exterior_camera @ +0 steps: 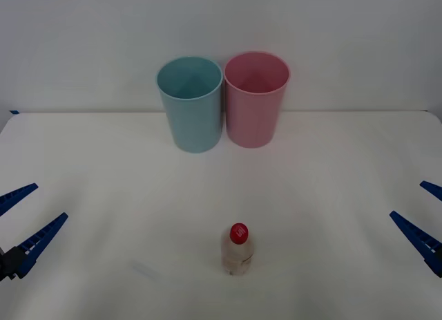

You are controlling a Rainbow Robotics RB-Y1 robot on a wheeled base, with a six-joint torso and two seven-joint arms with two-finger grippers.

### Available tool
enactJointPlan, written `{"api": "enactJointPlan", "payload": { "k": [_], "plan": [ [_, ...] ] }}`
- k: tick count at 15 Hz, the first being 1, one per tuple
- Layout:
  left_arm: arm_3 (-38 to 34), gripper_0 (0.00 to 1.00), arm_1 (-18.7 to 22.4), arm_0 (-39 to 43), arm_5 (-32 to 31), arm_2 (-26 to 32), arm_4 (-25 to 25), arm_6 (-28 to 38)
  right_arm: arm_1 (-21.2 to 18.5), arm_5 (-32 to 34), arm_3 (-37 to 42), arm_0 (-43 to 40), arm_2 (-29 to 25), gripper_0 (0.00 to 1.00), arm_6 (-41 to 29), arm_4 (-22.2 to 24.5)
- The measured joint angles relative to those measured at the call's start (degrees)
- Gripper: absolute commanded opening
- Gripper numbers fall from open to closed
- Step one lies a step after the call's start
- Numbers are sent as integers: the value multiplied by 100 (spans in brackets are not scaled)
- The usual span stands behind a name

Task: Grasp the object on the table and drop it into the matching bin: aluminum can to the light blue bin, PET bottle to the pink bin.

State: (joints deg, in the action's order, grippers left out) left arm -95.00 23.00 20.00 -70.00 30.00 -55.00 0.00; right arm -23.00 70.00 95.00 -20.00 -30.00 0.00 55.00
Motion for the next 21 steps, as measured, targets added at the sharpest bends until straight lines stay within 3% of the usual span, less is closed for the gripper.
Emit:
{"api": "enactJointPlan", "payload": {
  "k": [8,12,21],
  "plan": [
    [0,100,0,0,0,0,0,0,74,-94,341,-212,90,100,-44,5],
    [0,100,0,0,0,0,0,0,-90,-13,341,-273,250,100,40,3],
    [0,100,0,0,0,0,0,0,-979,683,-792,182,1160,100,812,-165]
  ]
}}
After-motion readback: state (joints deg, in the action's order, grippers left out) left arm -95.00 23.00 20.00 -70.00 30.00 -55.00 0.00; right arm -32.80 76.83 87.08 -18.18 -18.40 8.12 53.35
